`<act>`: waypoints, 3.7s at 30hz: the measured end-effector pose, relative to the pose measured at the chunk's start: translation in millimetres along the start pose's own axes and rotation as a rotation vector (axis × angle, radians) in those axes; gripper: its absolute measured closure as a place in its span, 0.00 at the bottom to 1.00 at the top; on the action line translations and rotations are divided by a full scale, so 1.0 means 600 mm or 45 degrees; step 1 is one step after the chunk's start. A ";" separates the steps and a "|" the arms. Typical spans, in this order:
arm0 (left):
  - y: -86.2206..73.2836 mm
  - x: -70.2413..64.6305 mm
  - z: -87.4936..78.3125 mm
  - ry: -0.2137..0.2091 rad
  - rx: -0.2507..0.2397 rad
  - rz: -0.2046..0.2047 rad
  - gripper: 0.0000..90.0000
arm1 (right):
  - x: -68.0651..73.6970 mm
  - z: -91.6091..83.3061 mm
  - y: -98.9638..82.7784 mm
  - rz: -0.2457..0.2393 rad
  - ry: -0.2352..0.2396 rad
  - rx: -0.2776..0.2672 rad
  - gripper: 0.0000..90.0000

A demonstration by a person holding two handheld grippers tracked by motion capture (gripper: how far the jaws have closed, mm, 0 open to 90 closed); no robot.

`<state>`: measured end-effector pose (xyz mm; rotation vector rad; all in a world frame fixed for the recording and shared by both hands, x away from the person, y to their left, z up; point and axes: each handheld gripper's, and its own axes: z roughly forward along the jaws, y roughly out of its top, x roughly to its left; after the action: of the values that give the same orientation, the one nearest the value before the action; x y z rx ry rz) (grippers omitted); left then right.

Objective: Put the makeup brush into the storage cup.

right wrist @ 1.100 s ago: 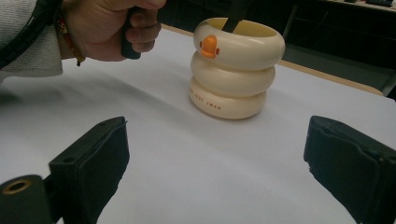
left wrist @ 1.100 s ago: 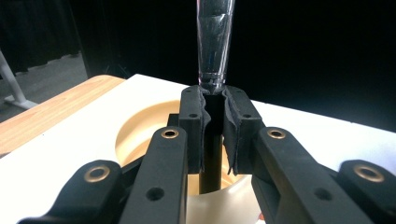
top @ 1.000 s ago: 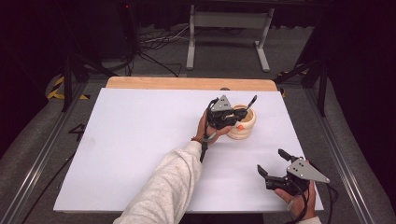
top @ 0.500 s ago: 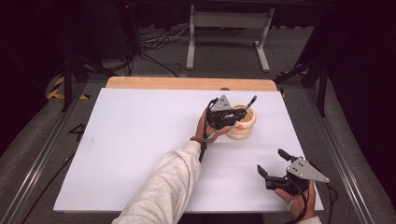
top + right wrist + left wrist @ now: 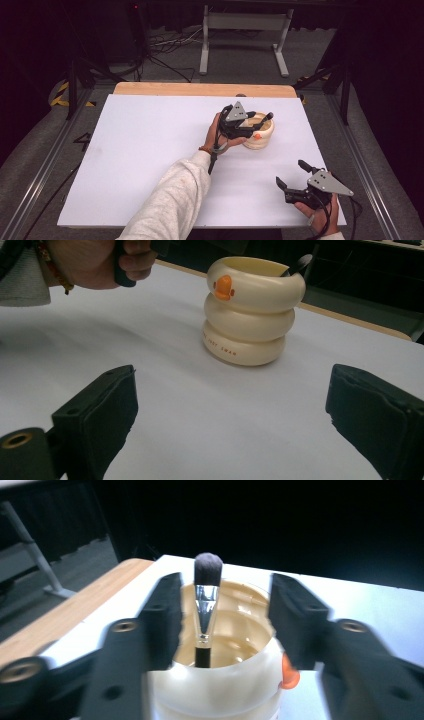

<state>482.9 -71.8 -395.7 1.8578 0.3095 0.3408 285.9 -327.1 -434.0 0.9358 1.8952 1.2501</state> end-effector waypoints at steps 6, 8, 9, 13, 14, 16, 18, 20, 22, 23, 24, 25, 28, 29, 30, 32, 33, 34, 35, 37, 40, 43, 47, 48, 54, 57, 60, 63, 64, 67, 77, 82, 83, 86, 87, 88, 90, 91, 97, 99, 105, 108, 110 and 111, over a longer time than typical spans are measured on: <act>0.010 -0.004 -0.026 0.068 -0.005 0.051 0.32 | 0.001 0.000 0.000 -0.004 -0.002 0.003 0.08; 0.013 -0.005 -0.035 0.071 -0.020 0.046 0.28 | 0.001 0.000 0.000 -0.007 -0.002 0.005 0.08; 0.014 -0.004 -0.041 0.082 -0.024 0.055 0.26 | 0.001 0.000 0.000 -0.007 -0.002 0.002 0.08; 0.019 -0.005 -0.057 0.096 -0.035 0.050 0.17 | 0.000 -0.001 0.000 -0.002 -0.003 0.000 0.08; 0.020 -0.005 -0.062 0.087 -0.040 0.043 0.15 | 0.000 0.000 0.000 -0.005 -0.004 -0.002 0.08; 0.022 -0.007 -0.069 0.091 -0.028 0.061 0.09 | 0.000 0.000 0.000 -0.003 -0.003 -0.001 0.08; 0.022 -0.008 -0.071 0.092 -0.030 0.062 0.08 | 0.001 0.001 0.000 -0.006 -0.003 0.004 0.08; 0.024 -0.009 -0.076 0.081 -0.035 0.063 0.06 | 0.001 0.001 0.000 -0.006 0.000 0.005 0.08; 0.026 -0.011 -0.083 0.085 -0.037 0.066 0.05 | 0.001 0.001 0.000 -0.006 -0.002 0.006 0.08; 0.027 -0.013 -0.086 0.085 -0.038 0.062 0.04 | 0.001 0.001 0.000 -0.007 -0.003 0.006 0.08; 0.027 -0.013 -0.086 0.085 -0.038 0.062 0.04 | 0.001 0.001 0.000 -0.007 -0.003 0.006 0.08; 0.028 -0.014 -0.089 0.092 -0.036 0.069 0.04 | 0.001 0.001 0.000 -0.005 -0.001 0.005 0.08; 0.029 -0.017 -0.100 0.111 -0.033 0.102 0.03 | 0.002 0.001 0.000 -0.008 -0.003 0.005 0.08; 0.030 -0.017 -0.104 0.114 -0.032 0.110 0.03 | 0.002 0.001 0.001 -0.009 -0.003 0.004 0.08; 0.030 -0.018 -0.107 0.118 -0.032 0.112 0.02 | 0.002 0.001 0.001 -0.008 -0.003 0.004 0.08; 0.029 -0.021 -0.117 0.125 -0.034 0.124 0.02 | 0.002 0.001 0.000 -0.011 -0.001 0.009 0.08; 0.028 -0.023 -0.122 0.135 -0.034 0.132 0.02 | 0.002 0.001 0.000 -0.011 0.002 0.008 0.08; 0.027 -0.023 -0.125 0.141 -0.030 0.145 0.02 | 0.002 0.002 0.000 -0.017 0.000 0.007 0.08; 0.027 -0.023 -0.127 0.145 -0.020 0.150 0.02 | 0.002 0.002 0.000 -0.018 0.001 0.006 0.08; 0.026 -0.024 -0.131 0.159 -0.014 0.154 0.02 | 0.002 0.002 0.000 -0.016 0.002 0.005 0.08; 0.025 -0.027 -0.144 0.162 -0.025 0.159 0.02 | 0.004 0.002 0.001 -0.021 0.003 0.006 0.08; 0.023 -0.030 -0.153 0.159 -0.023 0.170 0.02 | 0.004 0.002 0.001 -0.018 0.003 0.005 0.08; 0.019 -0.033 -0.165 0.160 -0.012 0.185 0.03 | 0.005 0.002 0.001 -0.017 0.004 0.002 0.08; 0.019 -0.033 -0.165 0.160 -0.012 0.185 0.03 | 0.005 0.002 0.001 -0.017 0.004 0.002 0.08; 0.016 -0.034 -0.188 0.175 -0.006 0.205 0.03 | 0.005 0.002 0.001 -0.020 0.004 0.000 0.08; 0.014 -0.033 -0.198 0.189 -0.005 0.211 0.03 | 0.006 0.002 0.002 -0.020 0.002 0.000 0.08; 0.013 -0.032 -0.211 0.200 -0.004 0.220 0.03 | 0.006 0.002 0.002 -0.025 0.001 -0.001 0.08; 0.013 -0.033 -0.222 0.207 -0.002 0.225 0.03 | 0.007 0.001 0.003 -0.028 0.000 -0.002 0.08; 0.012 -0.033 -0.225 0.213 -0.003 0.230 0.03 | 0.007 0.002 0.002 -0.029 0.001 -0.003 0.08; 0.009 -0.033 -0.233 0.215 0.000 0.228 0.03 | 0.008 0.002 0.002 -0.034 0.001 -0.002 0.08; -0.002 -0.037 -0.266 0.234 0.004 0.242 0.03 | 0.010 0.002 0.003 -0.040 -0.002 0.002 0.07; -0.009 -0.036 -0.281 0.250 -0.004 0.238 0.03 | 0.011 0.003 0.003 -0.045 -0.002 0.000 0.07; -0.010 -0.037 -0.283 0.252 -0.003 0.234 0.03 | 0.011 0.003 0.003 -0.045 -0.002 0.000 0.07; -0.013 -0.038 -0.292 0.260 -0.003 0.238 0.03 | 0.012 0.003 0.003 -0.049 -0.001 0.001 0.07; -0.015 -0.038 -0.295 0.258 0.000 0.237 0.03 | 0.012 0.003 0.003 -0.049 -0.001 0.001 0.07; -0.015 -0.038 -0.295 0.258 0.000 0.237 0.03 | 0.013 0.003 0.003 -0.050 0.000 0.001 0.07; -0.018 -0.040 -0.302 0.263 0.006 0.244 0.03 | 0.013 0.003 0.004 -0.054 -0.001 0.002 0.07; -0.020 -0.041 -0.305 0.266 0.004 0.243 0.03 | 0.013 0.003 0.004 -0.054 -0.002 0.002 0.07; -0.028 -0.042 -0.322 0.282 0.013 0.243 0.03 | 0.015 0.004 0.004 -0.060 -0.002 0.005 0.07; -0.030 -0.042 -0.325 0.286 0.015 0.237 0.03 | 0.016 0.003 0.005 -0.062 -0.001 0.006 0.07; -0.039 -0.044 -0.343 0.300 0.017 0.238 0.03 | 0.017 0.004 0.005 -0.063 -0.002 0.004 0.07; -0.046 -0.045 -0.357 0.308 0.021 0.235 0.03 | 0.017 0.004 0.005 -0.069 -0.005 0.005 0.07; -0.048 -0.046 -0.361 0.312 0.021 0.233 0.03 | 0.018 0.004 0.005 -0.068 -0.004 0.004 0.07; -0.049 -0.046 -0.365 0.318 0.023 0.238 0.03 | 0.018 0.004 0.005 -0.068 -0.004 0.004 0.07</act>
<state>372.2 118.2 -361.8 1.8683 0.3095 0.7034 283.0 -316.3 -433.5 0.8828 1.9083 1.2141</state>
